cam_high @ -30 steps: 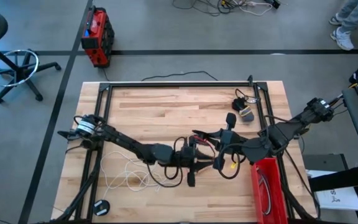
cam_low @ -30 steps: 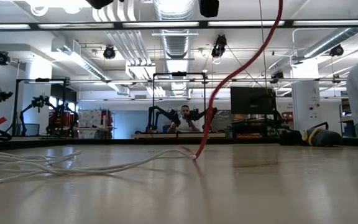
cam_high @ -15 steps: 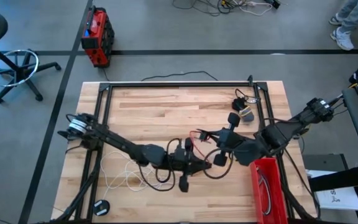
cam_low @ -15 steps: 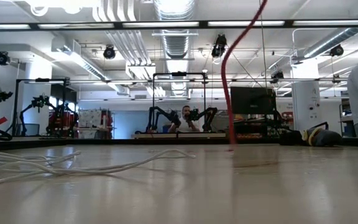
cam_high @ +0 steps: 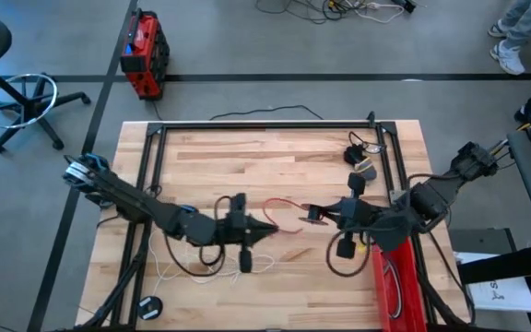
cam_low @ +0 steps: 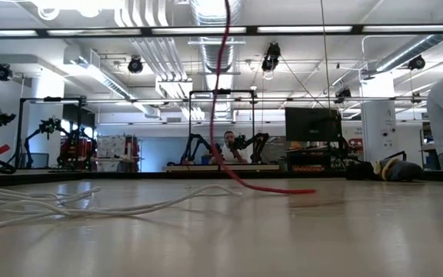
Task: Coil cords
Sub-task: Uncoil the red wire from the spool
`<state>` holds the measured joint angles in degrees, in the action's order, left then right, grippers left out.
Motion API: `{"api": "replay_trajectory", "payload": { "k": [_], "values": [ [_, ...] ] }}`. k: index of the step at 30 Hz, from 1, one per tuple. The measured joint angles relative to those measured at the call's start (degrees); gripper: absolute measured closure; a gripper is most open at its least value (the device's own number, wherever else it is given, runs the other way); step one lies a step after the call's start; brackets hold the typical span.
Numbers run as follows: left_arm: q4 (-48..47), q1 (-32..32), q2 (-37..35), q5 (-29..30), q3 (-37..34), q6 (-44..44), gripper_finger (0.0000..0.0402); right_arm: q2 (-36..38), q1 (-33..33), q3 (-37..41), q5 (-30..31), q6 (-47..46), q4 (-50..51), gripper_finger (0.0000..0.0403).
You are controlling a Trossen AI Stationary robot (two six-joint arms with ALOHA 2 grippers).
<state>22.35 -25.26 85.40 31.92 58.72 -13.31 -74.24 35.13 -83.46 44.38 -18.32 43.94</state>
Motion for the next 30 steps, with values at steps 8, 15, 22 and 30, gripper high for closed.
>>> {"api": "replay_trajectory", "payload": {
  "k": [8, 15, 22, 30],
  "values": [
    [24.44, 1.36, 4.86, -7.48, -10.58, -2.37, 0.0399, -1.25, -2.00, -0.79, 2.30, 12.26, -16.94, 0.0403],
    [20.34, 2.55, 16.07, -15.05, -1.69, -6.14, 0.0400, -5.64, -9.22, -0.61, 3.58, 17.91, -27.18, 0.0403],
    [5.06, 3.16, 22.58, -16.92, 10.22, -6.31, 0.0400, -8.39, -15.03, -0.61, 3.69, 18.54, -24.79, 0.0403],
    [-7.01, 2.90, 21.38, -12.19, 11.49, -3.25, 0.0378, -8.35, -12.88, -0.09, 4.26, 29.12, -22.64, 0.0403]
  ]
}}
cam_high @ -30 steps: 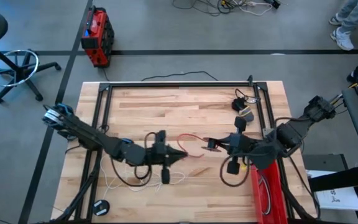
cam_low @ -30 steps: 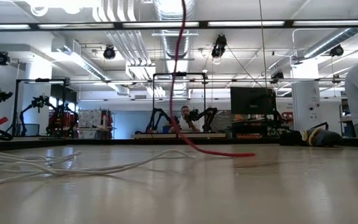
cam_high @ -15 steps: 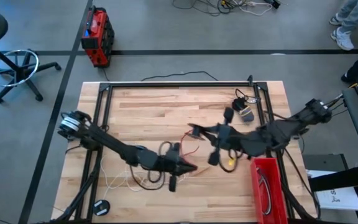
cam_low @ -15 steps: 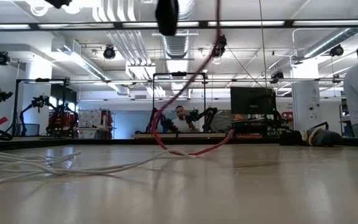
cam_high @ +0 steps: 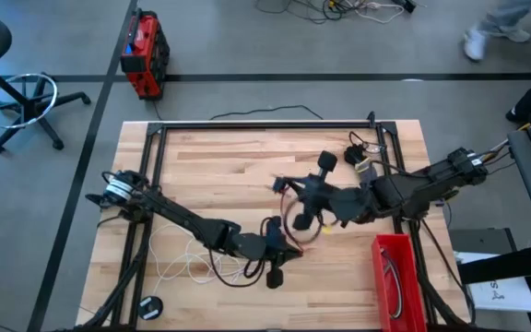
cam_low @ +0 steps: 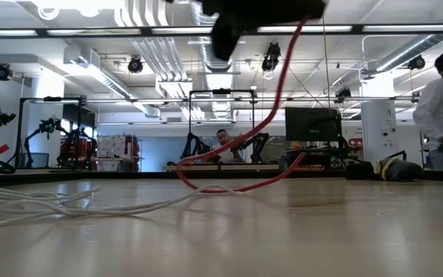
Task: Coil cords
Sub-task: Uncoil the red wire from the spool
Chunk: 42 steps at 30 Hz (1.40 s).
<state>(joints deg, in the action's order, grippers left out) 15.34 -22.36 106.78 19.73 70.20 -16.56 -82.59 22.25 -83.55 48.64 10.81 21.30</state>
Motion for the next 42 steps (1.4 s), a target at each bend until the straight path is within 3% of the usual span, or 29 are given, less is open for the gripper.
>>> {"api": "replay_trajectory", "payload": {
  "k": [5, 9, 16, 23, 26, 28, 34, 38, 42],
  "values": [
    [-13.13, -0.97, -4.66, 15.86, -1.88, -0.60, 0.0335, 0.00, 6.53, 0.00, 0.79, 17.83, 1.31, 0.0403],
    [-19.90, -2.21, -9.87, 26.77, -3.10, 0.32, 0.0299, -1.46, 11.13, 0.00, 9.42, 27.86, 2.87, 0.0403],
    [-20.86, -2.52, -19.24, 27.31, -5.58, 10.19, 0.0243, -4.50, 13.36, 0.00, 26.04, 38.83, 2.91, 0.0403],
    [-21.14, 2.43, -23.73, 28.82, -7.33, 14.69, 0.0227, -4.72, 11.89, 0.00, 25.67, 32.54, 2.31, 0.0403],
    [-20.77, 5.90, -24.13, 26.85, -8.71, 14.62, 0.0230, -4.08, 11.98, -0.66, 16.73, 28.31, 2.01, 0.0403],
    [-18.30, 8.74, -23.53, 21.93, -9.65, 14.59, 0.0234, -3.86, 11.96, -1.53, 12.04, 25.96, 0.99, 0.0403],
    [0.17, 12.87, -16.77, 2.35, -11.11, 15.43, 0.0256, -3.78, 8.85, -2.23, 11.46, 27.50, -9.31, 0.0403],
    [9.98, 12.48, -9.64, -3.33, -9.32, 17.36, 0.0286, -3.76, 5.88, -2.29, 11.34, 27.53, -14.69, 0.0403],
    [10.20, 11.66, -2.85, -7.63, -3.92, 17.42, 0.0329, -3.76, 2.23, -2.29, 11.35, 23.97, -15.95, 0.0403]
  ]
}}
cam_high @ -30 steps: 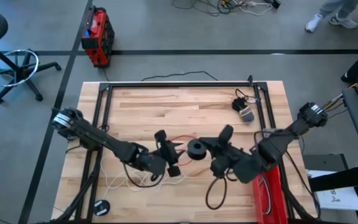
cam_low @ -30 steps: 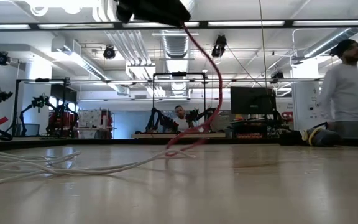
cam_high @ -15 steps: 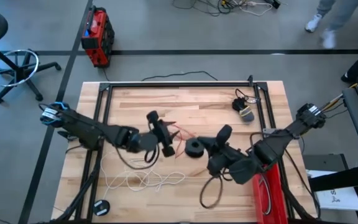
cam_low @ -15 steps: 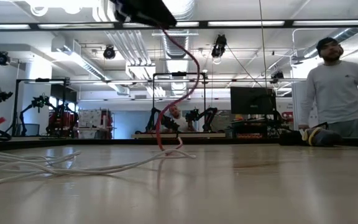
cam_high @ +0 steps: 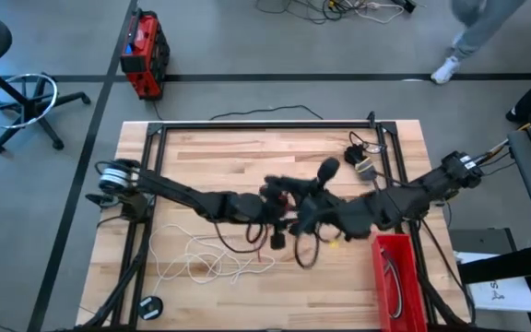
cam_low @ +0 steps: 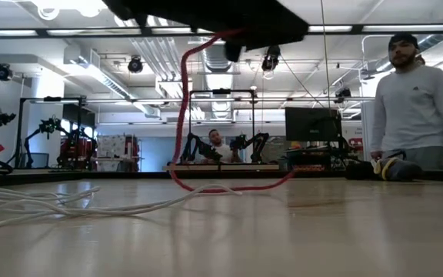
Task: Coil cords
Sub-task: Uncoil the red wire from the spool
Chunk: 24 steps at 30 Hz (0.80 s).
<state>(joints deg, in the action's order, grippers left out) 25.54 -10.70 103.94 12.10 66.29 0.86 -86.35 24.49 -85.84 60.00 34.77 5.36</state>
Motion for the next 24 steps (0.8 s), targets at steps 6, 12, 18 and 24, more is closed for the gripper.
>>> {"api": "replay_trajectory", "payload": {
  "k": [6, 12, 18, 24],
  "values": [
    [-1.74, -2.10, 5.30, -5.83, 7.96, 2.78, 0.0396, 0.00, -4.94, 0.49, -4.78, -10.10, -1.27, 0.0403],
    [-4.89, -4.94, 3.40, -5.50, 8.43, 5.46, 0.0389, 0.89, -6.47, 1.60, -10.10, -16.06, -1.26, 0.0403],
    [-7.83, -7.97, -0.07, -5.07, 7.98, 7.73, 0.0399, 1.56, -6.74, 2.29, -13.11, -17.54, -0.93, 0.0403],
    [-15.34, -10.03, -5.56, -5.12, 8.17, 7.73, 0.0400, 2.84, -6.64, 2.40, -13.63, -18.38, 3.81, 0.0403]
  ]
}}
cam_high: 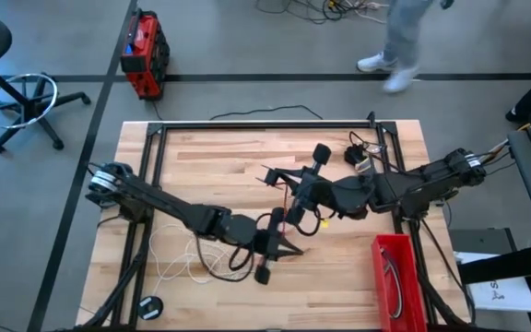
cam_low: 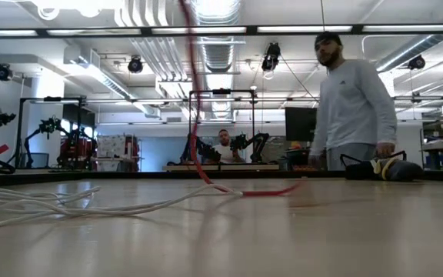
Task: Coil cords
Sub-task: Uncoil the red wire from the spool
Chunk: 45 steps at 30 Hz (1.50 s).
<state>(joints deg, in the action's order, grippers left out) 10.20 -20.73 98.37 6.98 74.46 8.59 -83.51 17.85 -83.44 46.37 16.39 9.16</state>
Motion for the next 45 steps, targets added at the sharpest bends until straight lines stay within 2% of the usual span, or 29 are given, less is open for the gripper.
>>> {"api": "replay_trajectory", "payload": {
  "k": [3, 8, 21, 26, 28, 32, 37, 39, 42, 45],
  "values": [
    [-4.09, -1.68, -2.51, -0.37, -0.04, -0.65, 0.0401, 0.71, -0.50, 0.00, 0.12, -1.86, 3.46, 0.0403],
    [-3.78, -4.24, -4.55, -0.52, 0.12, 0.30, 0.0401, 1.10, -1.97, 0.00, 0.00, -3.93, 6.31, 0.0403],
    [-2.87, -8.15, -4.62, -0.50, 3.72, 5.03, 0.0401, 0.88, -4.98, 0.64, -0.32, -6.90, 12.13, 0.0403],
    [-7.73, -8.15, -4.62, 0.20, 3.72, 3.30, 0.0401, 1.03, -4.86, 0.80, -0.39, -6.78, 12.39, 0.0403],
    [-11.36, -8.13, -4.78, 3.75, 3.72, 0.70, 0.0401, 1.67, -4.68, 0.65, -0.39, -6.77, 13.80, 0.0403],
    [-19.13, -8.81, -6.76, 14.71, 3.67, -2.18, 0.0387, 4.03, -4.47, 0.20, -0.42, -6.99, 18.22, 0.0403],
    [-21.76, -10.15, -9.48, 26.64, 2.36, -4.22, 0.0355, 7.49, -4.53, 0.17, -1.84, -11.58, 34.01, 0.0403],
    [-17.85, -10.25, -10.39, 29.88, 0.33, -3.49, 0.0341, 8.82, -5.19, 0.17, -2.68, -17.26, 41.36, 0.0403],
    [-6.68, -9.09, -11.47, 34.34, -3.84, -0.25, 0.0324, 9.47, -6.13, 0.17, -6.91, -24.47, 51.28, 0.0403],
    [3.30, -6.22, -12.01, 35.42, -6.72, 5.03, 0.0315, 9.45, -6.56, 0.28, -10.50, -27.75, 56.64, 0.0403]
  ]
}}
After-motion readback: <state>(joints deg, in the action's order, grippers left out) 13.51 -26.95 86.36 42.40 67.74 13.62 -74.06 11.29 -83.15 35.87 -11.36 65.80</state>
